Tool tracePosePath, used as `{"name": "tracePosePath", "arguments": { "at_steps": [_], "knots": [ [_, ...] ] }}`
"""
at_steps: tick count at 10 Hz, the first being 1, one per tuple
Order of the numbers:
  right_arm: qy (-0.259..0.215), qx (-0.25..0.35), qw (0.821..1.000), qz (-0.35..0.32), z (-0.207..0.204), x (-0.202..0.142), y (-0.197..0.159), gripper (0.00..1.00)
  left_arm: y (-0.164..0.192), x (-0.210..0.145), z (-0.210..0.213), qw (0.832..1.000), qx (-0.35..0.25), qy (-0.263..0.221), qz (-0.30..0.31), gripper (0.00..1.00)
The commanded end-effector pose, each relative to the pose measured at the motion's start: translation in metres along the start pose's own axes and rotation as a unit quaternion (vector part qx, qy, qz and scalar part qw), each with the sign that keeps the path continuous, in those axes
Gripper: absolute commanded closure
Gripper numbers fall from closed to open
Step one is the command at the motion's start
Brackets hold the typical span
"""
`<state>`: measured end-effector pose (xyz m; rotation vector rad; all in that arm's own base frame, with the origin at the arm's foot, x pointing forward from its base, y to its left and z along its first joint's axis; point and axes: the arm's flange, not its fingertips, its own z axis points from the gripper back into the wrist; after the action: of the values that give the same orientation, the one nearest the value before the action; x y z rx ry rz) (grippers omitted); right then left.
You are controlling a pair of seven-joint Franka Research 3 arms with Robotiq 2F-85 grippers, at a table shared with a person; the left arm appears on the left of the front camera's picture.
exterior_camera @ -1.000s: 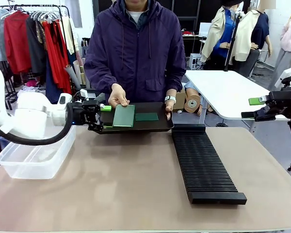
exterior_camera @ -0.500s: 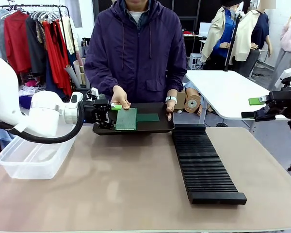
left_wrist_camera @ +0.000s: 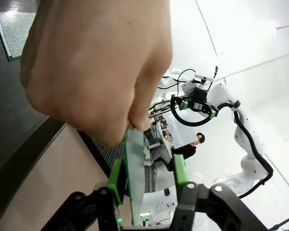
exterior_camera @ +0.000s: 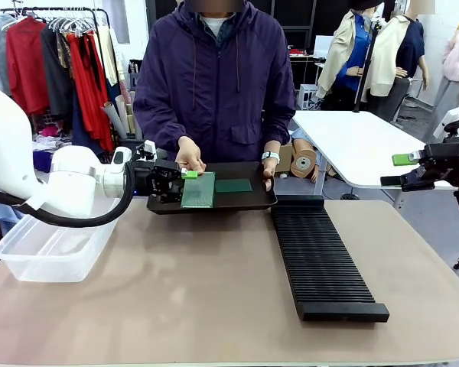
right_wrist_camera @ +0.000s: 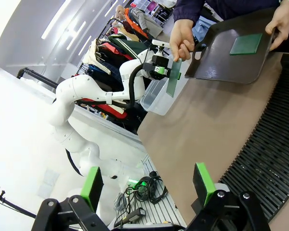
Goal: Sort PCBs into racks and boxes based on the side picked up.
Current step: Pick up the Blank PCB handed by the Human, then if the short side of the Blank PCB is picked up, insert it into the PCB Rack ; if the long side is picked up, place it in the Organizing box.
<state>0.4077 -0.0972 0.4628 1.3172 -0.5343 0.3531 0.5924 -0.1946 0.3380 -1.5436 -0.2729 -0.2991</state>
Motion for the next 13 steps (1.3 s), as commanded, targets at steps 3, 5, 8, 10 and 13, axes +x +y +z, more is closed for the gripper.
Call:
{"name": "tracePosePath", "arguments": {
  "at_steps": [3,5,8,10,13],
  "knots": [
    [-0.001,0.003,1.0,0.0,-0.0005,0.0015,0.002,0.0,-0.0006,-0.0021,-0.001,1.0,0.002,-0.007,0.004,1.0],
    [-0.001,0.003,1.0,0.0,-0.0005,0.0015,0.002,0.0,-0.0011,-0.0029,-0.001,1.0,0.004,-0.005,0.005,1.0],
    [-0.001,0.003,1.0,0.0,-0.0005,0.0015,0.002,0.0,-0.0015,-0.0034,-0.0002,1.0,0.005,0.0,0.009,1.0],
    [-0.001,0.003,1.0,0.0,-0.0005,0.0015,0.002,0.0,0.0014,-0.0007,0.0006,1.0,0.003,-0.001,0.003,1.0],
    [-0.001,0.003,1.0,0.0,-0.0005,0.0015,0.002,0.0,0.0014,-0.0007,0.0006,1.0,0.003,-0.001,0.003,1.0]
  ]
}}
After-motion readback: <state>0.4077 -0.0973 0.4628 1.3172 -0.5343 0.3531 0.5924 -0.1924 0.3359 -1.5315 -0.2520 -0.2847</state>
